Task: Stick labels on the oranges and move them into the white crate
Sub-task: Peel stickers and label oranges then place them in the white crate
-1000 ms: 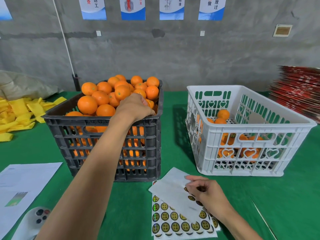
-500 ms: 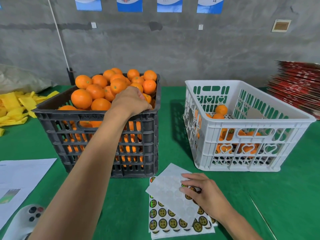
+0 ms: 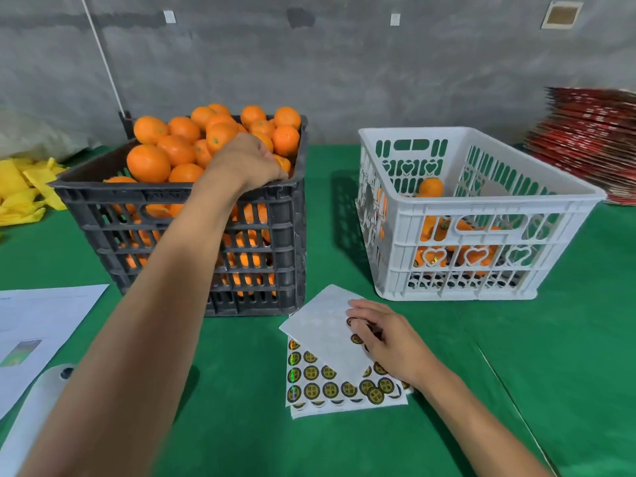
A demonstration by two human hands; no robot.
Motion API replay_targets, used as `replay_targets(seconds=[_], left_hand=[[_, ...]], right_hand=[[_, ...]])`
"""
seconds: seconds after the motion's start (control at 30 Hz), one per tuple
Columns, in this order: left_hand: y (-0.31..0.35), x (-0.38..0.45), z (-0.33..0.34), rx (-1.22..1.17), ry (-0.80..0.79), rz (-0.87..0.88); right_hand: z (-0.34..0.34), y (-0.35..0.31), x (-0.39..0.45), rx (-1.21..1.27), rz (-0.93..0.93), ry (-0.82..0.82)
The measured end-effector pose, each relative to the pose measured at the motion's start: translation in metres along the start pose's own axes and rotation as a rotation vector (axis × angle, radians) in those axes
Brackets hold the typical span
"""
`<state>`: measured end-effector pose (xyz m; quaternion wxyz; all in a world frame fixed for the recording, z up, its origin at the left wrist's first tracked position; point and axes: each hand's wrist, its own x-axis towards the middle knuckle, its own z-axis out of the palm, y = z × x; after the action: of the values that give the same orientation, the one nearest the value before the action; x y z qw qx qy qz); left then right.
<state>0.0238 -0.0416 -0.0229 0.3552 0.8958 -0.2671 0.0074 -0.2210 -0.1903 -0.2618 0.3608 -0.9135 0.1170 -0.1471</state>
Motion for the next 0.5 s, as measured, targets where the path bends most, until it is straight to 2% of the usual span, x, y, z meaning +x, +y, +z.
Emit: replay_targets(seconds=[0.2, 0.5], left_hand=[[0.003, -0.004, -0.003, 0.02, -0.002, 0.003], [0.005, -0.005, -0.003, 0.036, -0.001, 0.003]], right_hand=[[-0.023, -0.016, -0.009, 0.002, -0.035, 0.001], [-0.035, -0.016, -0.074, 0.068, -0.052, -0.157]])
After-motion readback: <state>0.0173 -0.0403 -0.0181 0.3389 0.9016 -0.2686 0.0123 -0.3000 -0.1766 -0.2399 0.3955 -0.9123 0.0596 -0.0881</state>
